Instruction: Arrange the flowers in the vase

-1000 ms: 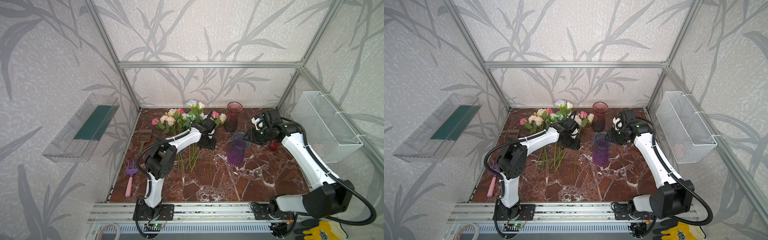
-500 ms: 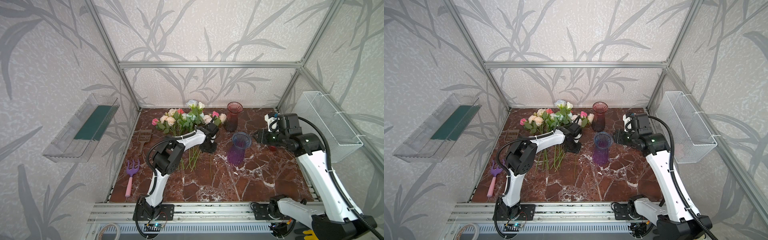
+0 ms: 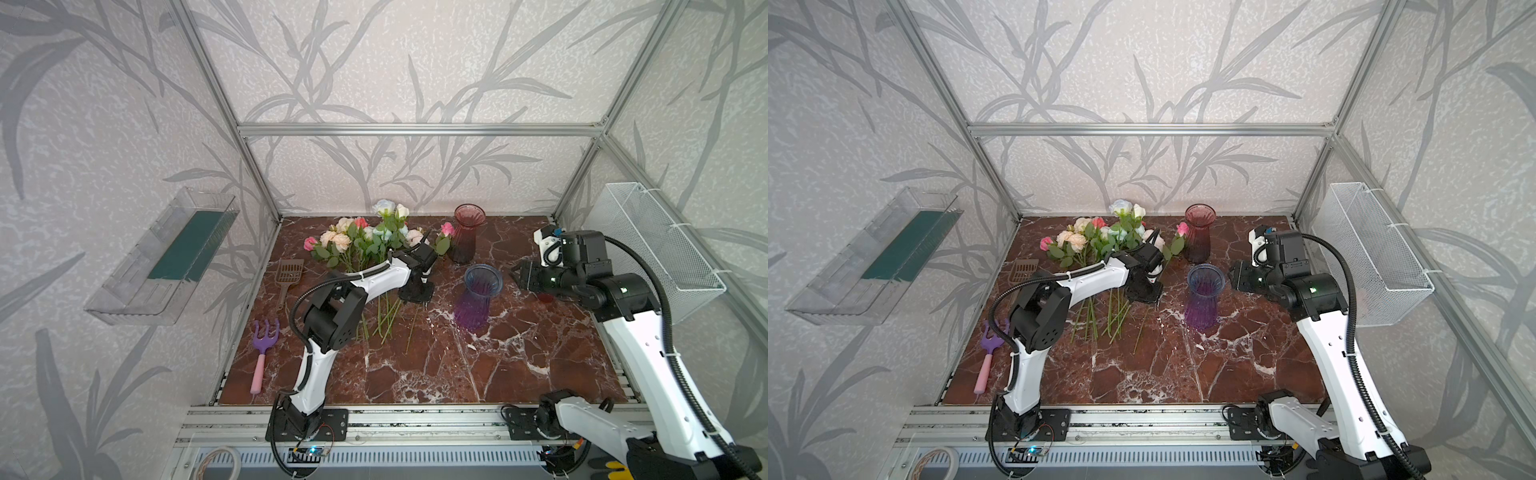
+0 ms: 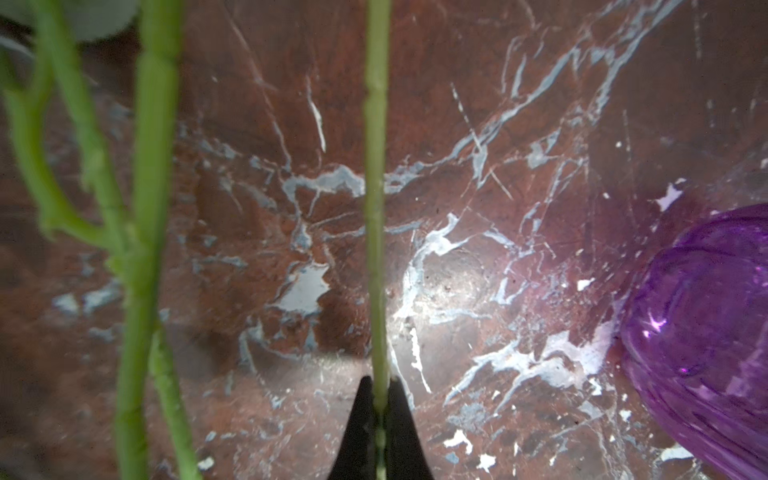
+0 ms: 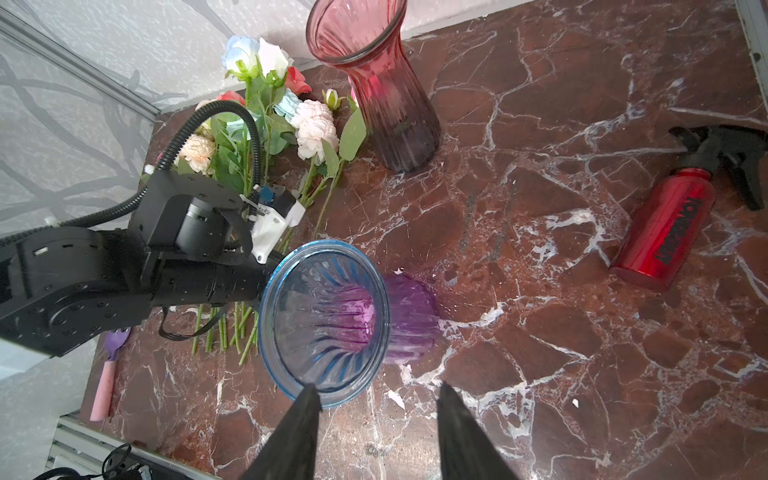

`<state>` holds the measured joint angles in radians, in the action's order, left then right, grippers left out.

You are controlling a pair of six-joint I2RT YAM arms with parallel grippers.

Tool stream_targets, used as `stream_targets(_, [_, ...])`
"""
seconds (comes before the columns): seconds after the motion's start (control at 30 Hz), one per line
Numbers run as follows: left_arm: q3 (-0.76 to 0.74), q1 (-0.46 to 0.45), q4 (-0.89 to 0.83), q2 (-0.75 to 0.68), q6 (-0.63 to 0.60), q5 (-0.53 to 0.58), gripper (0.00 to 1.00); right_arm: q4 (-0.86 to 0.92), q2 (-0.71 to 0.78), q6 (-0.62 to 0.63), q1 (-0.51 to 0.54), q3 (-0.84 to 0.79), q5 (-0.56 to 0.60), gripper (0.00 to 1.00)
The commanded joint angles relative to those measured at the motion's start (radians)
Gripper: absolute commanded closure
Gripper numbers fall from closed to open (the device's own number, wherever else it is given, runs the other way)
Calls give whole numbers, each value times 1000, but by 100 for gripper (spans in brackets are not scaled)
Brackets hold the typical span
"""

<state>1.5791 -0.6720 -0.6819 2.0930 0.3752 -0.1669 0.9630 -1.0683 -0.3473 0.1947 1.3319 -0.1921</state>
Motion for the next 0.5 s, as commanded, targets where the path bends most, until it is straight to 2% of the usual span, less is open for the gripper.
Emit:
stream_targets(0.0, [-19, 12, -9, -113, 36, 78, 100, -7, 9, -6, -3, 10, -22, 54])
stream_targets(0.33, [-57, 93, -13, -278, 102, 115, 100, -60, 18, -29, -1, 5, -92, 55])
stream_targets(0.47, [-137, 126, 103, -427, 69, 107, 100, -148, 49, -17, 15, -24, -148, 54])
